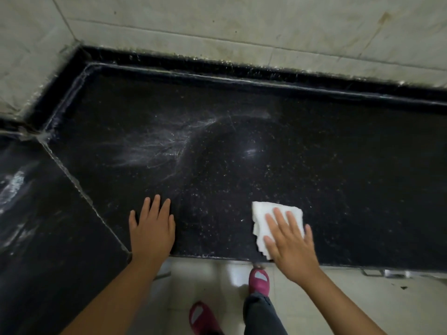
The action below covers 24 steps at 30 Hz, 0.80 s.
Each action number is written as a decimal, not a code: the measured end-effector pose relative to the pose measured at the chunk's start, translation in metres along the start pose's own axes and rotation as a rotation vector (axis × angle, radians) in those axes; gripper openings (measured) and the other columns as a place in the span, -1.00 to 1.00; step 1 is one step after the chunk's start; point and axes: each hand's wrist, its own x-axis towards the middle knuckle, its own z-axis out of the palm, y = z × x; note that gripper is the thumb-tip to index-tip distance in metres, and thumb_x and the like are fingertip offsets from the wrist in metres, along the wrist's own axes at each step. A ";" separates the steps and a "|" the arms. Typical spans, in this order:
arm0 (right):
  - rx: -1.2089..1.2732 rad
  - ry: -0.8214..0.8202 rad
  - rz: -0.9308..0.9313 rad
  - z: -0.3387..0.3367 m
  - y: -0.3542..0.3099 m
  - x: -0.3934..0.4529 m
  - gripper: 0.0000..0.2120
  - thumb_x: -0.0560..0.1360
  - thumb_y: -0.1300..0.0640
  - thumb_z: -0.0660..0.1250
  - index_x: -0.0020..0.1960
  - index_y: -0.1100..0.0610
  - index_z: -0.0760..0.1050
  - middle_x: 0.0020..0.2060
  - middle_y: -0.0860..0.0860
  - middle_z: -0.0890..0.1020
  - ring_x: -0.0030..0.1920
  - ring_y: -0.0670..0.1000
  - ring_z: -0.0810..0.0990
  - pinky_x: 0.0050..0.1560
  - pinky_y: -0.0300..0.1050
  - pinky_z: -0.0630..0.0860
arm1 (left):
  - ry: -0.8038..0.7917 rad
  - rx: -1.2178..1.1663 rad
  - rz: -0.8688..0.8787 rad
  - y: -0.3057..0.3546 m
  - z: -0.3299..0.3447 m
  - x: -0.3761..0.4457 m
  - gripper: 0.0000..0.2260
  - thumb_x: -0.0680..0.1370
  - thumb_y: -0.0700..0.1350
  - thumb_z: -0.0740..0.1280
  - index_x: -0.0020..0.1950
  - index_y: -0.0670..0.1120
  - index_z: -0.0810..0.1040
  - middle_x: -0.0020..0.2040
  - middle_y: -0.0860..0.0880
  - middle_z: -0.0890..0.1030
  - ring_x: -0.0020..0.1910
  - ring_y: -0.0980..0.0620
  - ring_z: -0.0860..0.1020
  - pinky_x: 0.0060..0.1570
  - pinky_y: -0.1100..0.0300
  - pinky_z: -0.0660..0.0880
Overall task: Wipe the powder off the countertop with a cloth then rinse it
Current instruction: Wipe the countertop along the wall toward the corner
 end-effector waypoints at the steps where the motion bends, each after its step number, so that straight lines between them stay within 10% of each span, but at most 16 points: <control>1: 0.001 0.007 0.048 -0.005 0.016 0.001 -0.38 0.59 -0.17 -0.30 0.35 0.00 0.40 0.32 -0.01 0.47 0.27 0.13 0.50 0.05 0.33 0.44 | 0.037 -0.016 0.005 0.001 0.001 0.000 -0.65 0.58 -0.07 0.13 0.32 -0.16 0.44 0.36 -0.19 0.40 0.38 -0.17 0.31 0.29 -0.27 0.18; 5: 0.087 -0.072 0.230 -0.034 0.078 0.039 -0.50 0.60 -0.15 -0.25 0.49 -0.09 -0.29 0.50 -0.11 -0.24 0.51 0.02 -0.21 0.44 0.23 -0.13 | 0.133 -0.043 0.053 0.025 -0.006 0.012 -0.56 0.47 -0.01 0.06 0.11 -0.21 0.59 0.16 -0.26 0.56 0.17 -0.28 0.51 0.03 -0.30 0.40; 13: 0.170 -0.052 0.318 -0.101 0.133 0.176 -0.48 0.62 -0.10 -0.17 0.52 -0.03 -0.22 0.51 -0.05 -0.24 0.50 0.06 -0.25 0.43 0.18 -0.22 | -0.014 -0.094 0.157 0.123 0.002 0.089 -0.54 0.49 0.06 0.04 0.17 -0.14 0.57 0.21 -0.21 0.54 0.21 -0.24 0.49 0.05 -0.23 0.43; 17: 0.178 0.057 0.247 -0.124 0.134 0.242 -0.48 0.62 -0.09 -0.16 0.52 -0.01 -0.18 0.51 -0.03 -0.21 0.50 0.09 -0.26 0.43 0.17 -0.24 | -0.080 0.002 0.096 0.140 0.014 0.116 -0.26 0.44 0.29 -0.39 0.47 0.02 0.16 0.49 -0.11 0.11 0.48 -0.12 0.06 0.39 -0.11 -0.04; 24: 0.146 0.027 0.056 -0.153 0.054 0.317 -0.46 0.61 -0.13 -0.17 0.52 0.00 -0.22 0.51 -0.01 -0.23 0.49 0.15 -0.27 0.41 0.25 -0.25 | -0.054 0.070 0.067 0.143 0.020 0.113 -0.39 0.59 0.20 -0.22 0.30 -0.06 0.47 0.31 -0.17 0.46 0.32 -0.13 0.36 0.31 -0.07 0.08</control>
